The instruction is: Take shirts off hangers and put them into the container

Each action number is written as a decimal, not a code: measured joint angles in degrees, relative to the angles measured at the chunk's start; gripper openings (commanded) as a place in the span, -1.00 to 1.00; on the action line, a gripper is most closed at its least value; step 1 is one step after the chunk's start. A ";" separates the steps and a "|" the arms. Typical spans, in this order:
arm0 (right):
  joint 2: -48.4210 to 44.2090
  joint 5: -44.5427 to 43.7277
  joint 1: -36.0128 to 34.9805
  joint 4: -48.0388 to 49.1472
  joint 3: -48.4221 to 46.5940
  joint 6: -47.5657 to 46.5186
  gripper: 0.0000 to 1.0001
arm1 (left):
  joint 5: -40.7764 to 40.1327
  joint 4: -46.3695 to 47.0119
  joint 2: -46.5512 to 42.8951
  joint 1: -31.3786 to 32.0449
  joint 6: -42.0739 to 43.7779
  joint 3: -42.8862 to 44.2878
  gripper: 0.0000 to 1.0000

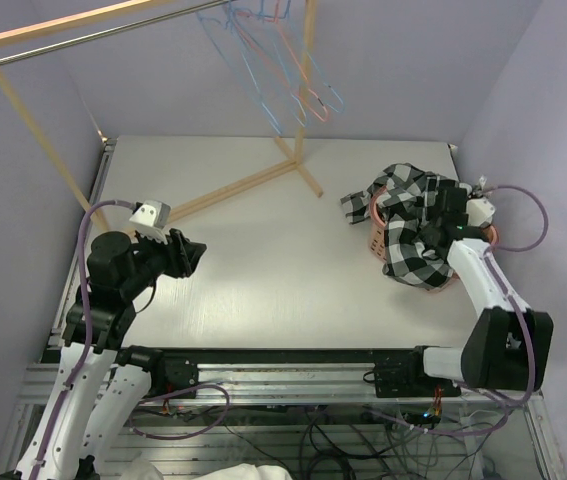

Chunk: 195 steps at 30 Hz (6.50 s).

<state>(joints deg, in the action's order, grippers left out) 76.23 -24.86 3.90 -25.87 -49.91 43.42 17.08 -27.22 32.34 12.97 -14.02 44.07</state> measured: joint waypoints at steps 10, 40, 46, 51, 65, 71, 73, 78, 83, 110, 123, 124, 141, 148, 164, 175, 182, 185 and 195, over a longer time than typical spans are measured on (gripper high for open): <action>-7.28 7.08 -0.07 -0.57 -15.34 -12.48 0.37 | 0.00 0.00 -0.13 0.02 -0.20 0.00 0.13; 42.47 22.77 -10.27 -27.54 -74.40 -41.99 0.46 | 0.02 0.26 -1.77 0.37 -0.59 -0.66 0.11; 42.40 21.20 -12.15 -28.79 -70.38 -42.47 0.47 | 0.02 0.35 -1.88 0.46 -0.59 -0.66 0.11; 42.40 18.84 -12.98 -28.89 -69.53 -43.08 0.46 | 0.02 0.35 -2.01 0.74 -0.59 -0.66 0.11; 46.36 13.62 -16.22 -29.07 -69.75 -45.11 0.34 | 0.00 0.37 -2.03 1.14 -0.61 -0.66 0.10; 48.70 11.87 -16.50 -28.63 -70.10 -45.77 0.36 | 0.00 0.37 -2.03 1.25 -0.61 -0.66 0.10; 49.16 11.72 -16.52 -28.65 -70.44 -45.81 0.35 | 0.00 0.37 -2.03 1.29 -0.61 -0.66 0.10; 51.71 11.80 -16.87 -28.35 -71.47 -45.94 0.34 | 0.00 0.35 -2.03 1.29 -0.61 -0.66 0.10; 55.89 12.28 -18.16 -28.70 -72.17 -45.97 0.33 | 0.00 0.37 -2.03 1.38 -0.63 -0.66 0.10; 54.34 14.69 -18.40 -26.71 -68.63 -36.30 -1.00 | -0.11 0.35 -2.19 1.51 -1.01 -0.66 0.10; -0.66 1.27 -15.67 -6.32 -46.25 -23.37 -1.00 | -0.22 0.35 -1.49 1.51 -1.03 -0.66 0.09; -4.61 0.00 -15.65 -5.68 -44.68 -22.97 -1.00 | -0.24 0.37 -1.49 1.51 -1.01 -0.66 0.09; -24.68 -1.20 -15.58 -10.69 -7.48 -16.70 -0.07 | -0.52 0.35 -0.50 1.51 -1.07 -0.66 0.08; -26.51 0.11 -15.58 -12.33 -12.28 -16.20 -0.15 | -0.98 0.35 0.09 1.51 -1.40 -0.66 0.07; -14.45 10.05 -15.58 -4.90 -19.69 -15.72 -0.80 | -1.29 0.35 1.25 1.53 -1.46 -0.66 0.07; -5.42 3.58 -9.51 -7.41 -3.96 -0.61 -0.90 | -1.44 0.35 1.29 1.53 -1.49 -0.66 0.06; -6.51 9.20 -1.11 2.25 6.16 4.13 -1.00 | -1.44 0.35 1.44 1.53 -1.49 -0.66 0.07; 1.97 12.04 0.57 4.70 5.33 5.31 -1.00 | -1.44 0.35 1.62 1.53 -1.49 -0.66 0.06; 22.51 17.14 1.55 2.16 -9.01 4.98 -1.00 | -1.62 0.33 1.68 1.55 -1.66 -0.66 0.06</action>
<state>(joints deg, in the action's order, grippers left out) 98.74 -7.73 5.45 -23.70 -58.92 48.40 15.46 -26.89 34.02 14.52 -15.68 43.42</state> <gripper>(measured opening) 0.004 0.532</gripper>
